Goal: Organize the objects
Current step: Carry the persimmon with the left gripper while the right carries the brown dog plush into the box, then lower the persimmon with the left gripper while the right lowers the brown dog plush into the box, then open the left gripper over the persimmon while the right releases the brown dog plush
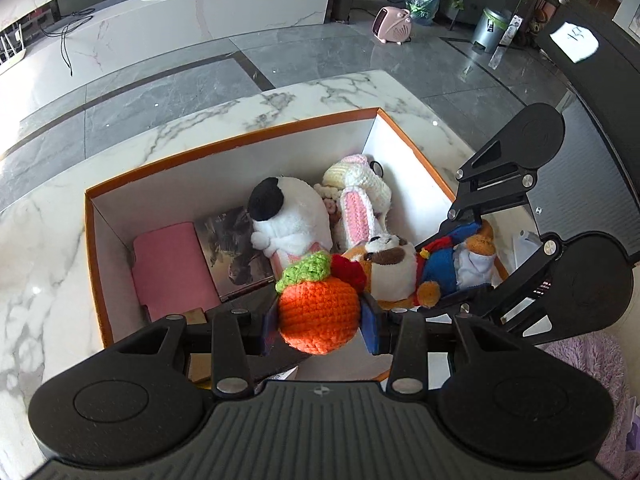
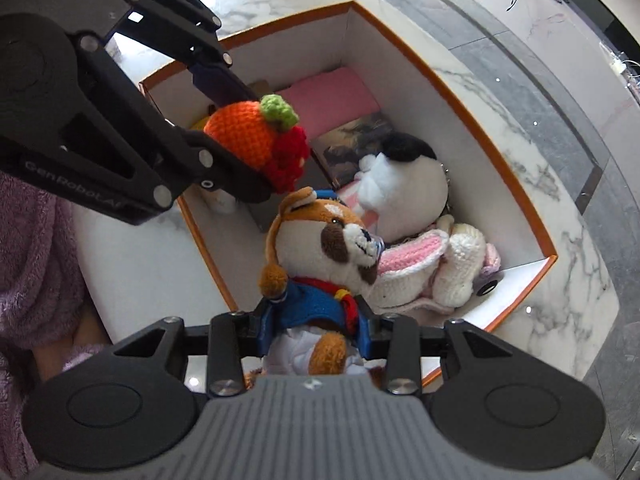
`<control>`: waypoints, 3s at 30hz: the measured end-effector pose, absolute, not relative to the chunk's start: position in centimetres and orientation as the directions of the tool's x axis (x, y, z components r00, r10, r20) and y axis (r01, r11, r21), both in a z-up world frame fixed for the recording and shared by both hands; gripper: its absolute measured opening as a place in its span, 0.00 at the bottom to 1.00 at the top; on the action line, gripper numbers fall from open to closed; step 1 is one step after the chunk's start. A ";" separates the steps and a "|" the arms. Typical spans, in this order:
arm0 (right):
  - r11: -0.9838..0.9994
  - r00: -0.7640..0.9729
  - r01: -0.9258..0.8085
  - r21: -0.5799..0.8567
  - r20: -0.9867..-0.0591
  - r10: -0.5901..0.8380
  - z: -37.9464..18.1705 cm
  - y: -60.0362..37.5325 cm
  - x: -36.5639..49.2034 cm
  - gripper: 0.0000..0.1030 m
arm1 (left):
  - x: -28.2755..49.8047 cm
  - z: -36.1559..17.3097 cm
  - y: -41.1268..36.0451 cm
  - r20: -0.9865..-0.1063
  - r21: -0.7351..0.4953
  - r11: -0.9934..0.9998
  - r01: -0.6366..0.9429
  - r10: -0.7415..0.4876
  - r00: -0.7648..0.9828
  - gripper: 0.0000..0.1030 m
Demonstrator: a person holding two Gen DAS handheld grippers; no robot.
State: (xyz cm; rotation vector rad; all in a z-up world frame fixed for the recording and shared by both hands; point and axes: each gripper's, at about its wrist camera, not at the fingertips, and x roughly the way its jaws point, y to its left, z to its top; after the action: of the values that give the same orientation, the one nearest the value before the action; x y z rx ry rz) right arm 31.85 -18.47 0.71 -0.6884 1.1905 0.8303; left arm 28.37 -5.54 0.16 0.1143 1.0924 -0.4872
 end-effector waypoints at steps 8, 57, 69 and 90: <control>0.527 0.068 -0.850 -0.005 -0.993 0.100 -2.4 -18.2 34.4 0.40 | 29.8 -1.6 -6.4 -0.898 -0.168 0.876 0.453 -0.325 0.295 0.46; 0.598 0.281 -0.773 -0.213 -0.959 0.021 -1.7 -19.5 33.9 0.21 | 31.8 -5.2 -7.8 -0.955 -0.159 0.879 0.449 -0.252 0.156 0.46; 0.675 0.321 -0.705 -0.218 -0.946 0.030 -2.1 -20.6 33.6 0.21 | 30.9 -4.9 -8.5 -0.953 -0.261 0.835 0.484 -0.304 0.010 0.46; 0.803 -0.032 -0.529 0.276 -0.951 0.306 -4.1 -20.3 36.2 0.21 | 33.7 -4.8 -6.2 -0.949 -0.278 0.871 0.404 -0.314 0.025 0.46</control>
State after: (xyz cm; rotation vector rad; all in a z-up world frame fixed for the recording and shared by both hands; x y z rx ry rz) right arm 36.25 -20.26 -4.10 -0.1907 1.4572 0.6758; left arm 33.71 -6.16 -4.85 0.0764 1.4432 -0.5564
